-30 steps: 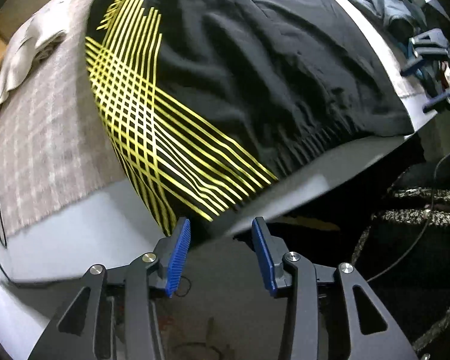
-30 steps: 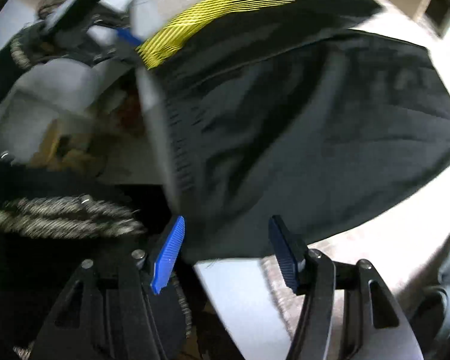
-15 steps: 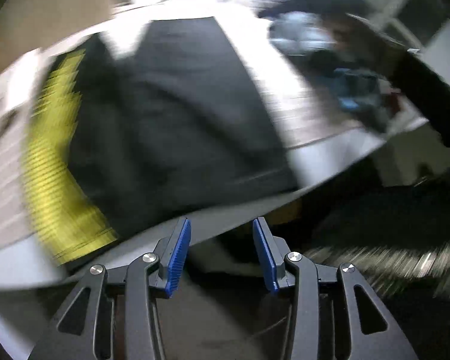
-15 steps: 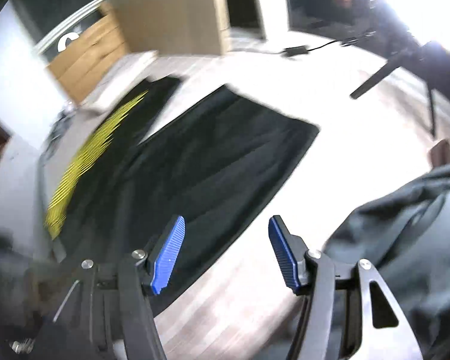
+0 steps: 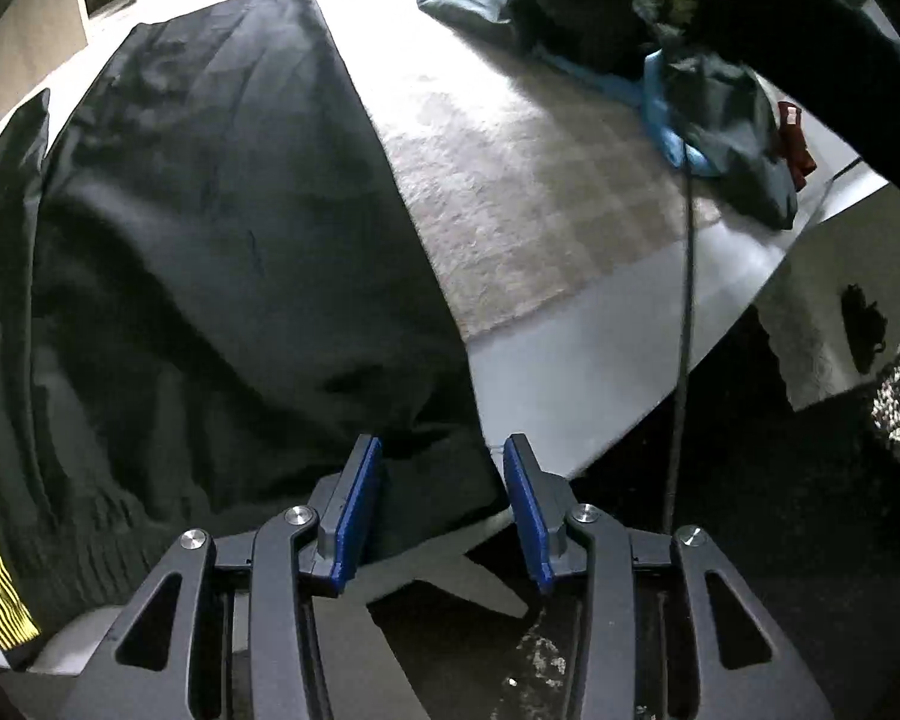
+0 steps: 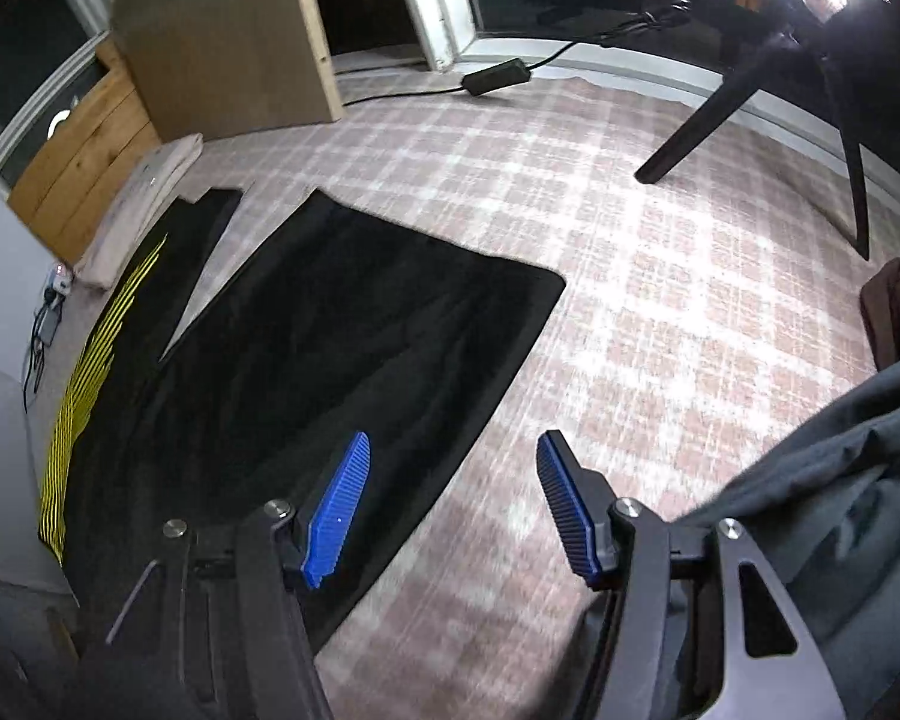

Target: Fold clothes

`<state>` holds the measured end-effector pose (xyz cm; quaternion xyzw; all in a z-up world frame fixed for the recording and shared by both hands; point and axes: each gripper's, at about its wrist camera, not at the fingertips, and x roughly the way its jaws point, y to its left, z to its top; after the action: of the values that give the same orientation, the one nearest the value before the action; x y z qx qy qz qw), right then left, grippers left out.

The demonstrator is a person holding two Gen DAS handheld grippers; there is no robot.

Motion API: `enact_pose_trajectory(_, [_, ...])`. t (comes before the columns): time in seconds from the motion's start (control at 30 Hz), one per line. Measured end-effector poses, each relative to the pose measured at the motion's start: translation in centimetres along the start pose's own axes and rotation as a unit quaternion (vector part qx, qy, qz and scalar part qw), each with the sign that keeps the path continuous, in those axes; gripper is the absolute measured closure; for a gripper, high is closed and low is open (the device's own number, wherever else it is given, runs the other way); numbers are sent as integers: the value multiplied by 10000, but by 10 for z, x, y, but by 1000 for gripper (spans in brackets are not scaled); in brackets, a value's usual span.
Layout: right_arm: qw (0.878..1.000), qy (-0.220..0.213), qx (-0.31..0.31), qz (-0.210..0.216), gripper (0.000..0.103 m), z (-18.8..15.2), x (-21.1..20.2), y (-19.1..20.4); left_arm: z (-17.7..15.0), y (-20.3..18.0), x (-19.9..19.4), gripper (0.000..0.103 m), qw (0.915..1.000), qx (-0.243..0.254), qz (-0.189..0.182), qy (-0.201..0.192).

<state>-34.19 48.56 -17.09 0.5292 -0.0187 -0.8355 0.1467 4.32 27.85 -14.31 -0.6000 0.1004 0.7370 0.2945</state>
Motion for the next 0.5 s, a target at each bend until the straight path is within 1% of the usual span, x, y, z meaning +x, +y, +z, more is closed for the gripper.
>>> enact_pose_trajectory(0.03, [10000,-4,17,-2,45,3,3,-1,0,0,-1,67,10000,19,16,-18])
enact_pose_trajectory(0.07, [10000,4,9,0,45,6,7,0,0,3,-2,74,10000,-47,-43,-17])
enact_pose_trajectory(0.1, [10000,13,2,2,45,8,11,0,1,6,-3,87,9999,-117,-105,-15])
enact_pose_trajectory(0.17, [10000,31,-13,6,45,14,20,1,0,15,-7,94,9990,-348,-273,-26])
enact_pose_trajectory(0.3, [10000,67,-43,13,45,25,36,2,-3,32,-20,95,9957,-735,-562,-91])
enact_pose_trajectory(0.37, [9999,85,-58,17,45,31,44,3,-5,37,-31,96,9945,-808,-649,-171])
enact_pose_trajectory(0.5, [9999,-3,-81,138,47,33,53,9,-6,51,-49,96,9891,-1093,-903,-391])
